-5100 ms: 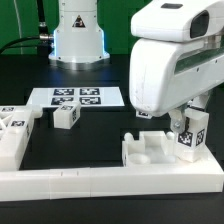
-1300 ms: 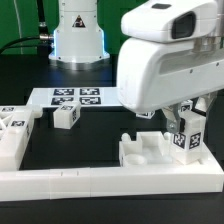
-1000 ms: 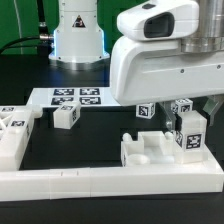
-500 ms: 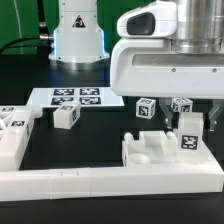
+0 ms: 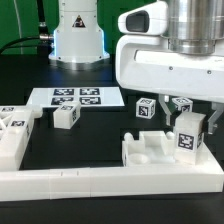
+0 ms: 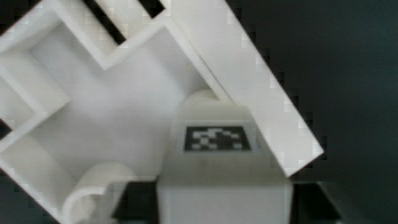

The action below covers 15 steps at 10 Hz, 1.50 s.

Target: Assemble chair

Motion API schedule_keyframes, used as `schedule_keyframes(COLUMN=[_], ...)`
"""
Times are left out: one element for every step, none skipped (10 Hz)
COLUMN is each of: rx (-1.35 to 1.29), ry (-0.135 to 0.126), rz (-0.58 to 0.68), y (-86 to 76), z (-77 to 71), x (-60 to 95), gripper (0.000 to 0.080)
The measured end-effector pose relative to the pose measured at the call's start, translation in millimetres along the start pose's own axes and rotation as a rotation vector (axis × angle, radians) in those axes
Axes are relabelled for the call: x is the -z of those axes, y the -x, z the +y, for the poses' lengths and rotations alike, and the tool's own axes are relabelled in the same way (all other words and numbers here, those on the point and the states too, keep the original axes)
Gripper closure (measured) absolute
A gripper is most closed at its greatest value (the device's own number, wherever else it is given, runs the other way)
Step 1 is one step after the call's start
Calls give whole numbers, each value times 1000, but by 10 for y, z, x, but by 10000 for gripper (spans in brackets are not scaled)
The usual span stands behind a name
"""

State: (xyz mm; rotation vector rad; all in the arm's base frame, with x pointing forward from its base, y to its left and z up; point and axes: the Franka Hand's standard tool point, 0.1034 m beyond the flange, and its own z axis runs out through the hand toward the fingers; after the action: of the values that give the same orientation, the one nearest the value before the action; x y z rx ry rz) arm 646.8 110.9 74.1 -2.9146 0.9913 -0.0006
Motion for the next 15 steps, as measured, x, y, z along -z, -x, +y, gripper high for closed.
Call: schedule_keyframes(rx=[35, 60, 106, 254, 418, 551, 701, 777, 856, 966, 1043, 1130, 1243, 1302, 1346], ry=[0, -1, -2, 0, 9, 15, 17, 18, 20, 22, 30, 34, 36, 38, 39], rz=[-1, -1, 1, 4, 11, 15, 16, 15, 14, 13, 16, 15, 13, 9, 7], y=[4, 21, 23, 23, 29, 34, 21, 16, 16, 19, 24, 16, -2, -2, -5], z=[-3, -23, -31, -37, -46, -63, -57, -53, -51, -54, -61, -50, -31, -15, -7], x=[3, 20, 26, 37, 45, 54, 55, 50, 47, 47, 46, 44, 45, 34, 28], gripper=[330, 192, 162, 153, 153, 153, 150, 150, 150, 150, 150, 150, 150, 150, 276])
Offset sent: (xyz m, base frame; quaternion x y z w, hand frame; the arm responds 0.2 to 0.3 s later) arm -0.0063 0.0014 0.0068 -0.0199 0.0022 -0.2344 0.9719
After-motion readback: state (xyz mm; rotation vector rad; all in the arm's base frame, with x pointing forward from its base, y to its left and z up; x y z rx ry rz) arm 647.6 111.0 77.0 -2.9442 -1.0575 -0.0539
